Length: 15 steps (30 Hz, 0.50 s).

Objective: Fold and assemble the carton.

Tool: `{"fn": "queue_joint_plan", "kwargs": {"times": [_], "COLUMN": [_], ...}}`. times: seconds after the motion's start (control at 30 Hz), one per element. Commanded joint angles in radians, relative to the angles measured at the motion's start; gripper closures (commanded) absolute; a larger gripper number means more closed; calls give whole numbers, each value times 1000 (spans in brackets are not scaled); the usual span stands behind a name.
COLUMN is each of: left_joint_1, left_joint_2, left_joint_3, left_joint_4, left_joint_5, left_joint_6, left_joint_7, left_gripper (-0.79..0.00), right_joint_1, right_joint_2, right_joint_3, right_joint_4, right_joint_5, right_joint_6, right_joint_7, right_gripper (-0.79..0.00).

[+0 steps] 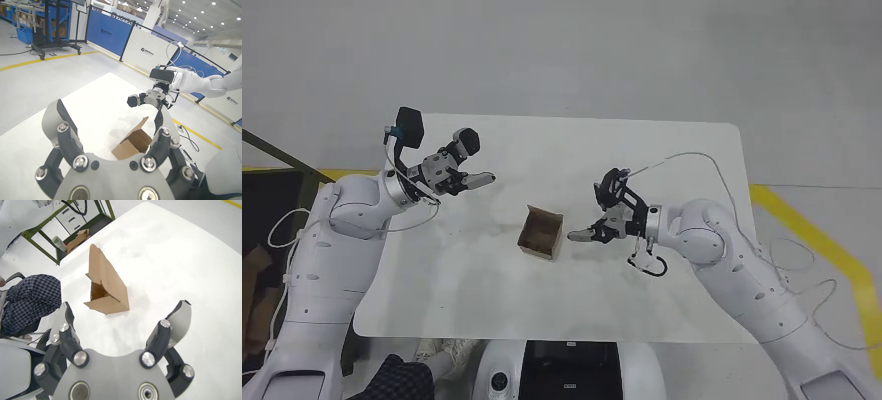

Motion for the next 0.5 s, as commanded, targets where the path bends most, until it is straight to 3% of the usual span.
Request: {"fn": "queue_joint_plan", "kwargs": {"times": [0.0,0.17,0.47], "left_joint_1": [0,0,0], "left_joint_2": [0,0,0], "left_joint_3": [0,0,0], "left_joint_4": [0,0,0], "left_joint_5": [0,0,0], "left_joint_6": [0,0,0], "left_joint_7": [0,0,0], "left_gripper": [-785,-785,-785], "right_joint_1": [20,86,135], "right_joint_2": [-7,-31,-72], "right_joint_3": [-20,-87,-169], "right_joint_4": [4,27,71], "right_joint_5": [0,9,27], "right_joint_6": [14,34,44], "right_joint_7": [22,94,63], "right_gripper": [-785,-785,-785]}}
